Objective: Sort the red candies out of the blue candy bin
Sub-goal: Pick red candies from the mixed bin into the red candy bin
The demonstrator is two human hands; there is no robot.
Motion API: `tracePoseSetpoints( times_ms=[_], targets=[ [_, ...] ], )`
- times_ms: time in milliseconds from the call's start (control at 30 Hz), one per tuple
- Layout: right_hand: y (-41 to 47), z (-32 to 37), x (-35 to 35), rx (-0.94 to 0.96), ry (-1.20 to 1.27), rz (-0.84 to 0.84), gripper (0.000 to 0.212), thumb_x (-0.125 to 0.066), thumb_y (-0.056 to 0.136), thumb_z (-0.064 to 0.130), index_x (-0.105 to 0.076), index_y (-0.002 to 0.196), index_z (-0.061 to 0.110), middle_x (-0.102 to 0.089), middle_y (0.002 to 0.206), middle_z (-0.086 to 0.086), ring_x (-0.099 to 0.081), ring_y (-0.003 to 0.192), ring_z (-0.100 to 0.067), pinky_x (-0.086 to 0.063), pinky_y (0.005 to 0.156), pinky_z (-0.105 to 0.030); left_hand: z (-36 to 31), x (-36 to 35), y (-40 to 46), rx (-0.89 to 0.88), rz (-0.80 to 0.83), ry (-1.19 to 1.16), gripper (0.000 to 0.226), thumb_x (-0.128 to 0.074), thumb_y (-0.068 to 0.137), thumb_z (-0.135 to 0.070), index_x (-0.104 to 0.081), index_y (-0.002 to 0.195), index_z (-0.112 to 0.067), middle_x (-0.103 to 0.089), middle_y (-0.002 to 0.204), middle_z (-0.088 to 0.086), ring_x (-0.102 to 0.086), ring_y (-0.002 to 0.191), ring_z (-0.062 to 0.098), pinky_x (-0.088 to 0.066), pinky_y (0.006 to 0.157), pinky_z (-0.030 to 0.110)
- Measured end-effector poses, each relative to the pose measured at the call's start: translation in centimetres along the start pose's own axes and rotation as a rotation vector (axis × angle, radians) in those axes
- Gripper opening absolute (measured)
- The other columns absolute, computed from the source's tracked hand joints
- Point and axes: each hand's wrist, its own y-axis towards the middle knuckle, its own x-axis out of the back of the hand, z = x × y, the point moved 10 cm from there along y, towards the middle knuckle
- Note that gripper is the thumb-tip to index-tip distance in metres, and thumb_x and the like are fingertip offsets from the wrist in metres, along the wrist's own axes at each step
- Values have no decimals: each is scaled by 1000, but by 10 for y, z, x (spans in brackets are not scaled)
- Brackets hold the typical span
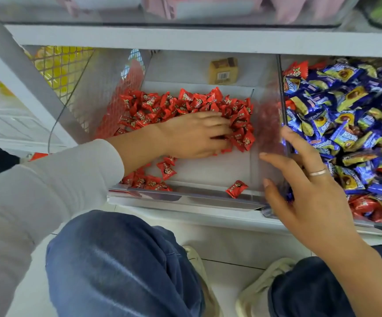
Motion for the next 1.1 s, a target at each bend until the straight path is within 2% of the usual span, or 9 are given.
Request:
tracePoseSetpoints(
  times_ms=[67, 233, 300, 467, 633, 700, 800, 933, 1100],
  targets=[
    [0, 0, 0, -1, 3, -4, 31, -47, 87, 28, -52, 118, 23, -30, 151, 0, -42, 75, -6, -40, 43, -26, 26, 12, 3, 258, -67, -102, 38, -41, 95, -33, -60, 122, -14, -56, 129, 13, -49, 124, 33, -40, 103, 45],
    [0, -1, 1, -14, 8, -8, 32, -46, 87, 30, -56, 116, 21, -31, 150, 0, -52, 69, -15, -43, 42, -28, 68, -42, -10, 1046, 261, -545, 64, -26, 93, -61, -13, 150, -34, -3, 159, 9, 1, 144, 37, -5, 114, 53],
    [0, -1, 1, -19, 1, -5, 33, -47, 87, 30, -57, 117, 21, -32, 149, 0, -53, 69, -15, -40, 42, -25, 57, -51, 3, 1047, 307, -632, 64, -27, 91, -65, -14, 148, -38, 2, 159, 7, 6, 144, 36, -5, 113, 57],
    [1, -1, 1, -30, -10, 4, 35, -48, 85, 29, -60, 118, 21, -34, 149, 1, -42, 67, -8, -32, 45, -20, -1, -55, 14, 715, 594, -703, 66, -31, 92, -62, 0, 148, -44, 16, 157, 7, 12, 143, 38, -5, 114, 59],
    [2, 3, 4, -14, -29, -13, 33, -47, 86, 30, -58, 116, 20, -34, 148, 0, -56, 73, -18, -35, 43, -21, -27, -17, -10, 452, 561, -837, 45, -43, 94, -52, -44, 137, -40, -15, 157, 7, -9, 145, 21, -11, 118, 37],
    [2, 3, 4, -12, -33, -22, 33, -47, 87, 30, -58, 116, 20, -34, 148, -1, -58, 76, -20, -37, 44, -22, -8, 10, -33, 581, 406, -972, 35, -49, 95, -41, -57, 128, -32, -40, 147, -3, -31, 135, 4, -22, 107, 16],
    [1, 3, 4, -14, -30, -21, 33, -46, 87, 32, -55, 117, 22, -35, 148, -1, -59, 81, -21, -39, 44, -23, 54, 24, -107, 1005, 283, -763, 37, -47, 97, -37, -56, 130, -22, -58, 131, 1, -52, 121, 17, -35, 95, 21],
    [1, 2, 4, -12, -30, -28, 34, -44, 87, 33, -57, 116, 20, -34, 149, -1, -49, 75, -12, -34, 45, -20, 79, -15, -189, 1378, 542, -655, 64, -41, 96, -48, -27, 146, -11, -42, 143, 17, -43, 129, 33, -36, 101, 36],
    [1, 2, 5, -18, -32, -48, 38, -43, 87, 35, -61, 115, 16, -33, 150, 0, -59, 98, -24, -46, 46, -28, 47, -51, -151, 1422, 701, -808, 88, -28, 87, -72, 13, 150, -25, 8, 157, 16, -1, 143, 40, -10, 115, 50]
  ],
)
